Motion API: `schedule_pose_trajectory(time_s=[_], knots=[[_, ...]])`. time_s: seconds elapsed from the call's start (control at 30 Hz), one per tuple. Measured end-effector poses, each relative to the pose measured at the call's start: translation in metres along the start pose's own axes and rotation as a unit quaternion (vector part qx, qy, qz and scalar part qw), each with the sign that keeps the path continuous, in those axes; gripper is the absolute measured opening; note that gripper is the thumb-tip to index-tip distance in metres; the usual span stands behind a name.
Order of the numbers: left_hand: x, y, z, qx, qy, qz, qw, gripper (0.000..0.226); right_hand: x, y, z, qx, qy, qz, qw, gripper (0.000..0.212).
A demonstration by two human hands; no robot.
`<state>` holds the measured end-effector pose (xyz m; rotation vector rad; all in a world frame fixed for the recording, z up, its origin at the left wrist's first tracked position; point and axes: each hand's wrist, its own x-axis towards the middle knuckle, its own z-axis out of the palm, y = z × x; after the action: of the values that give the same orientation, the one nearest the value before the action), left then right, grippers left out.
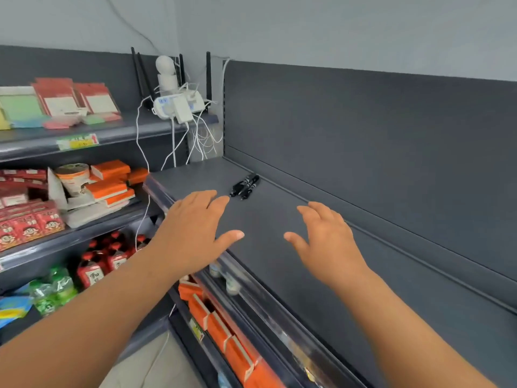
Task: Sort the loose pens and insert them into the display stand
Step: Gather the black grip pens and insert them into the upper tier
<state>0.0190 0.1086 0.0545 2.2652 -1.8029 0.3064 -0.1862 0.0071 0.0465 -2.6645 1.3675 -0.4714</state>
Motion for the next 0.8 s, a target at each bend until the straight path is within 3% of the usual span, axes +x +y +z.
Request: schedule_pose_trajectory(time_s=[0.3,0.8], knots=[[0.098,-0.05,0.049,-0.009,-0.026,0.023,0.999,0.077,0.095,-0.008,0.056,-0.011,-0.022,0.003,1.0,0.061],[0.262,-0.143,0.131,-0.067,-0.118,0.211,0.968,0.073,0.242,-0.071,0.136,0.04,-0.024,0.147,0.988,0.051]])
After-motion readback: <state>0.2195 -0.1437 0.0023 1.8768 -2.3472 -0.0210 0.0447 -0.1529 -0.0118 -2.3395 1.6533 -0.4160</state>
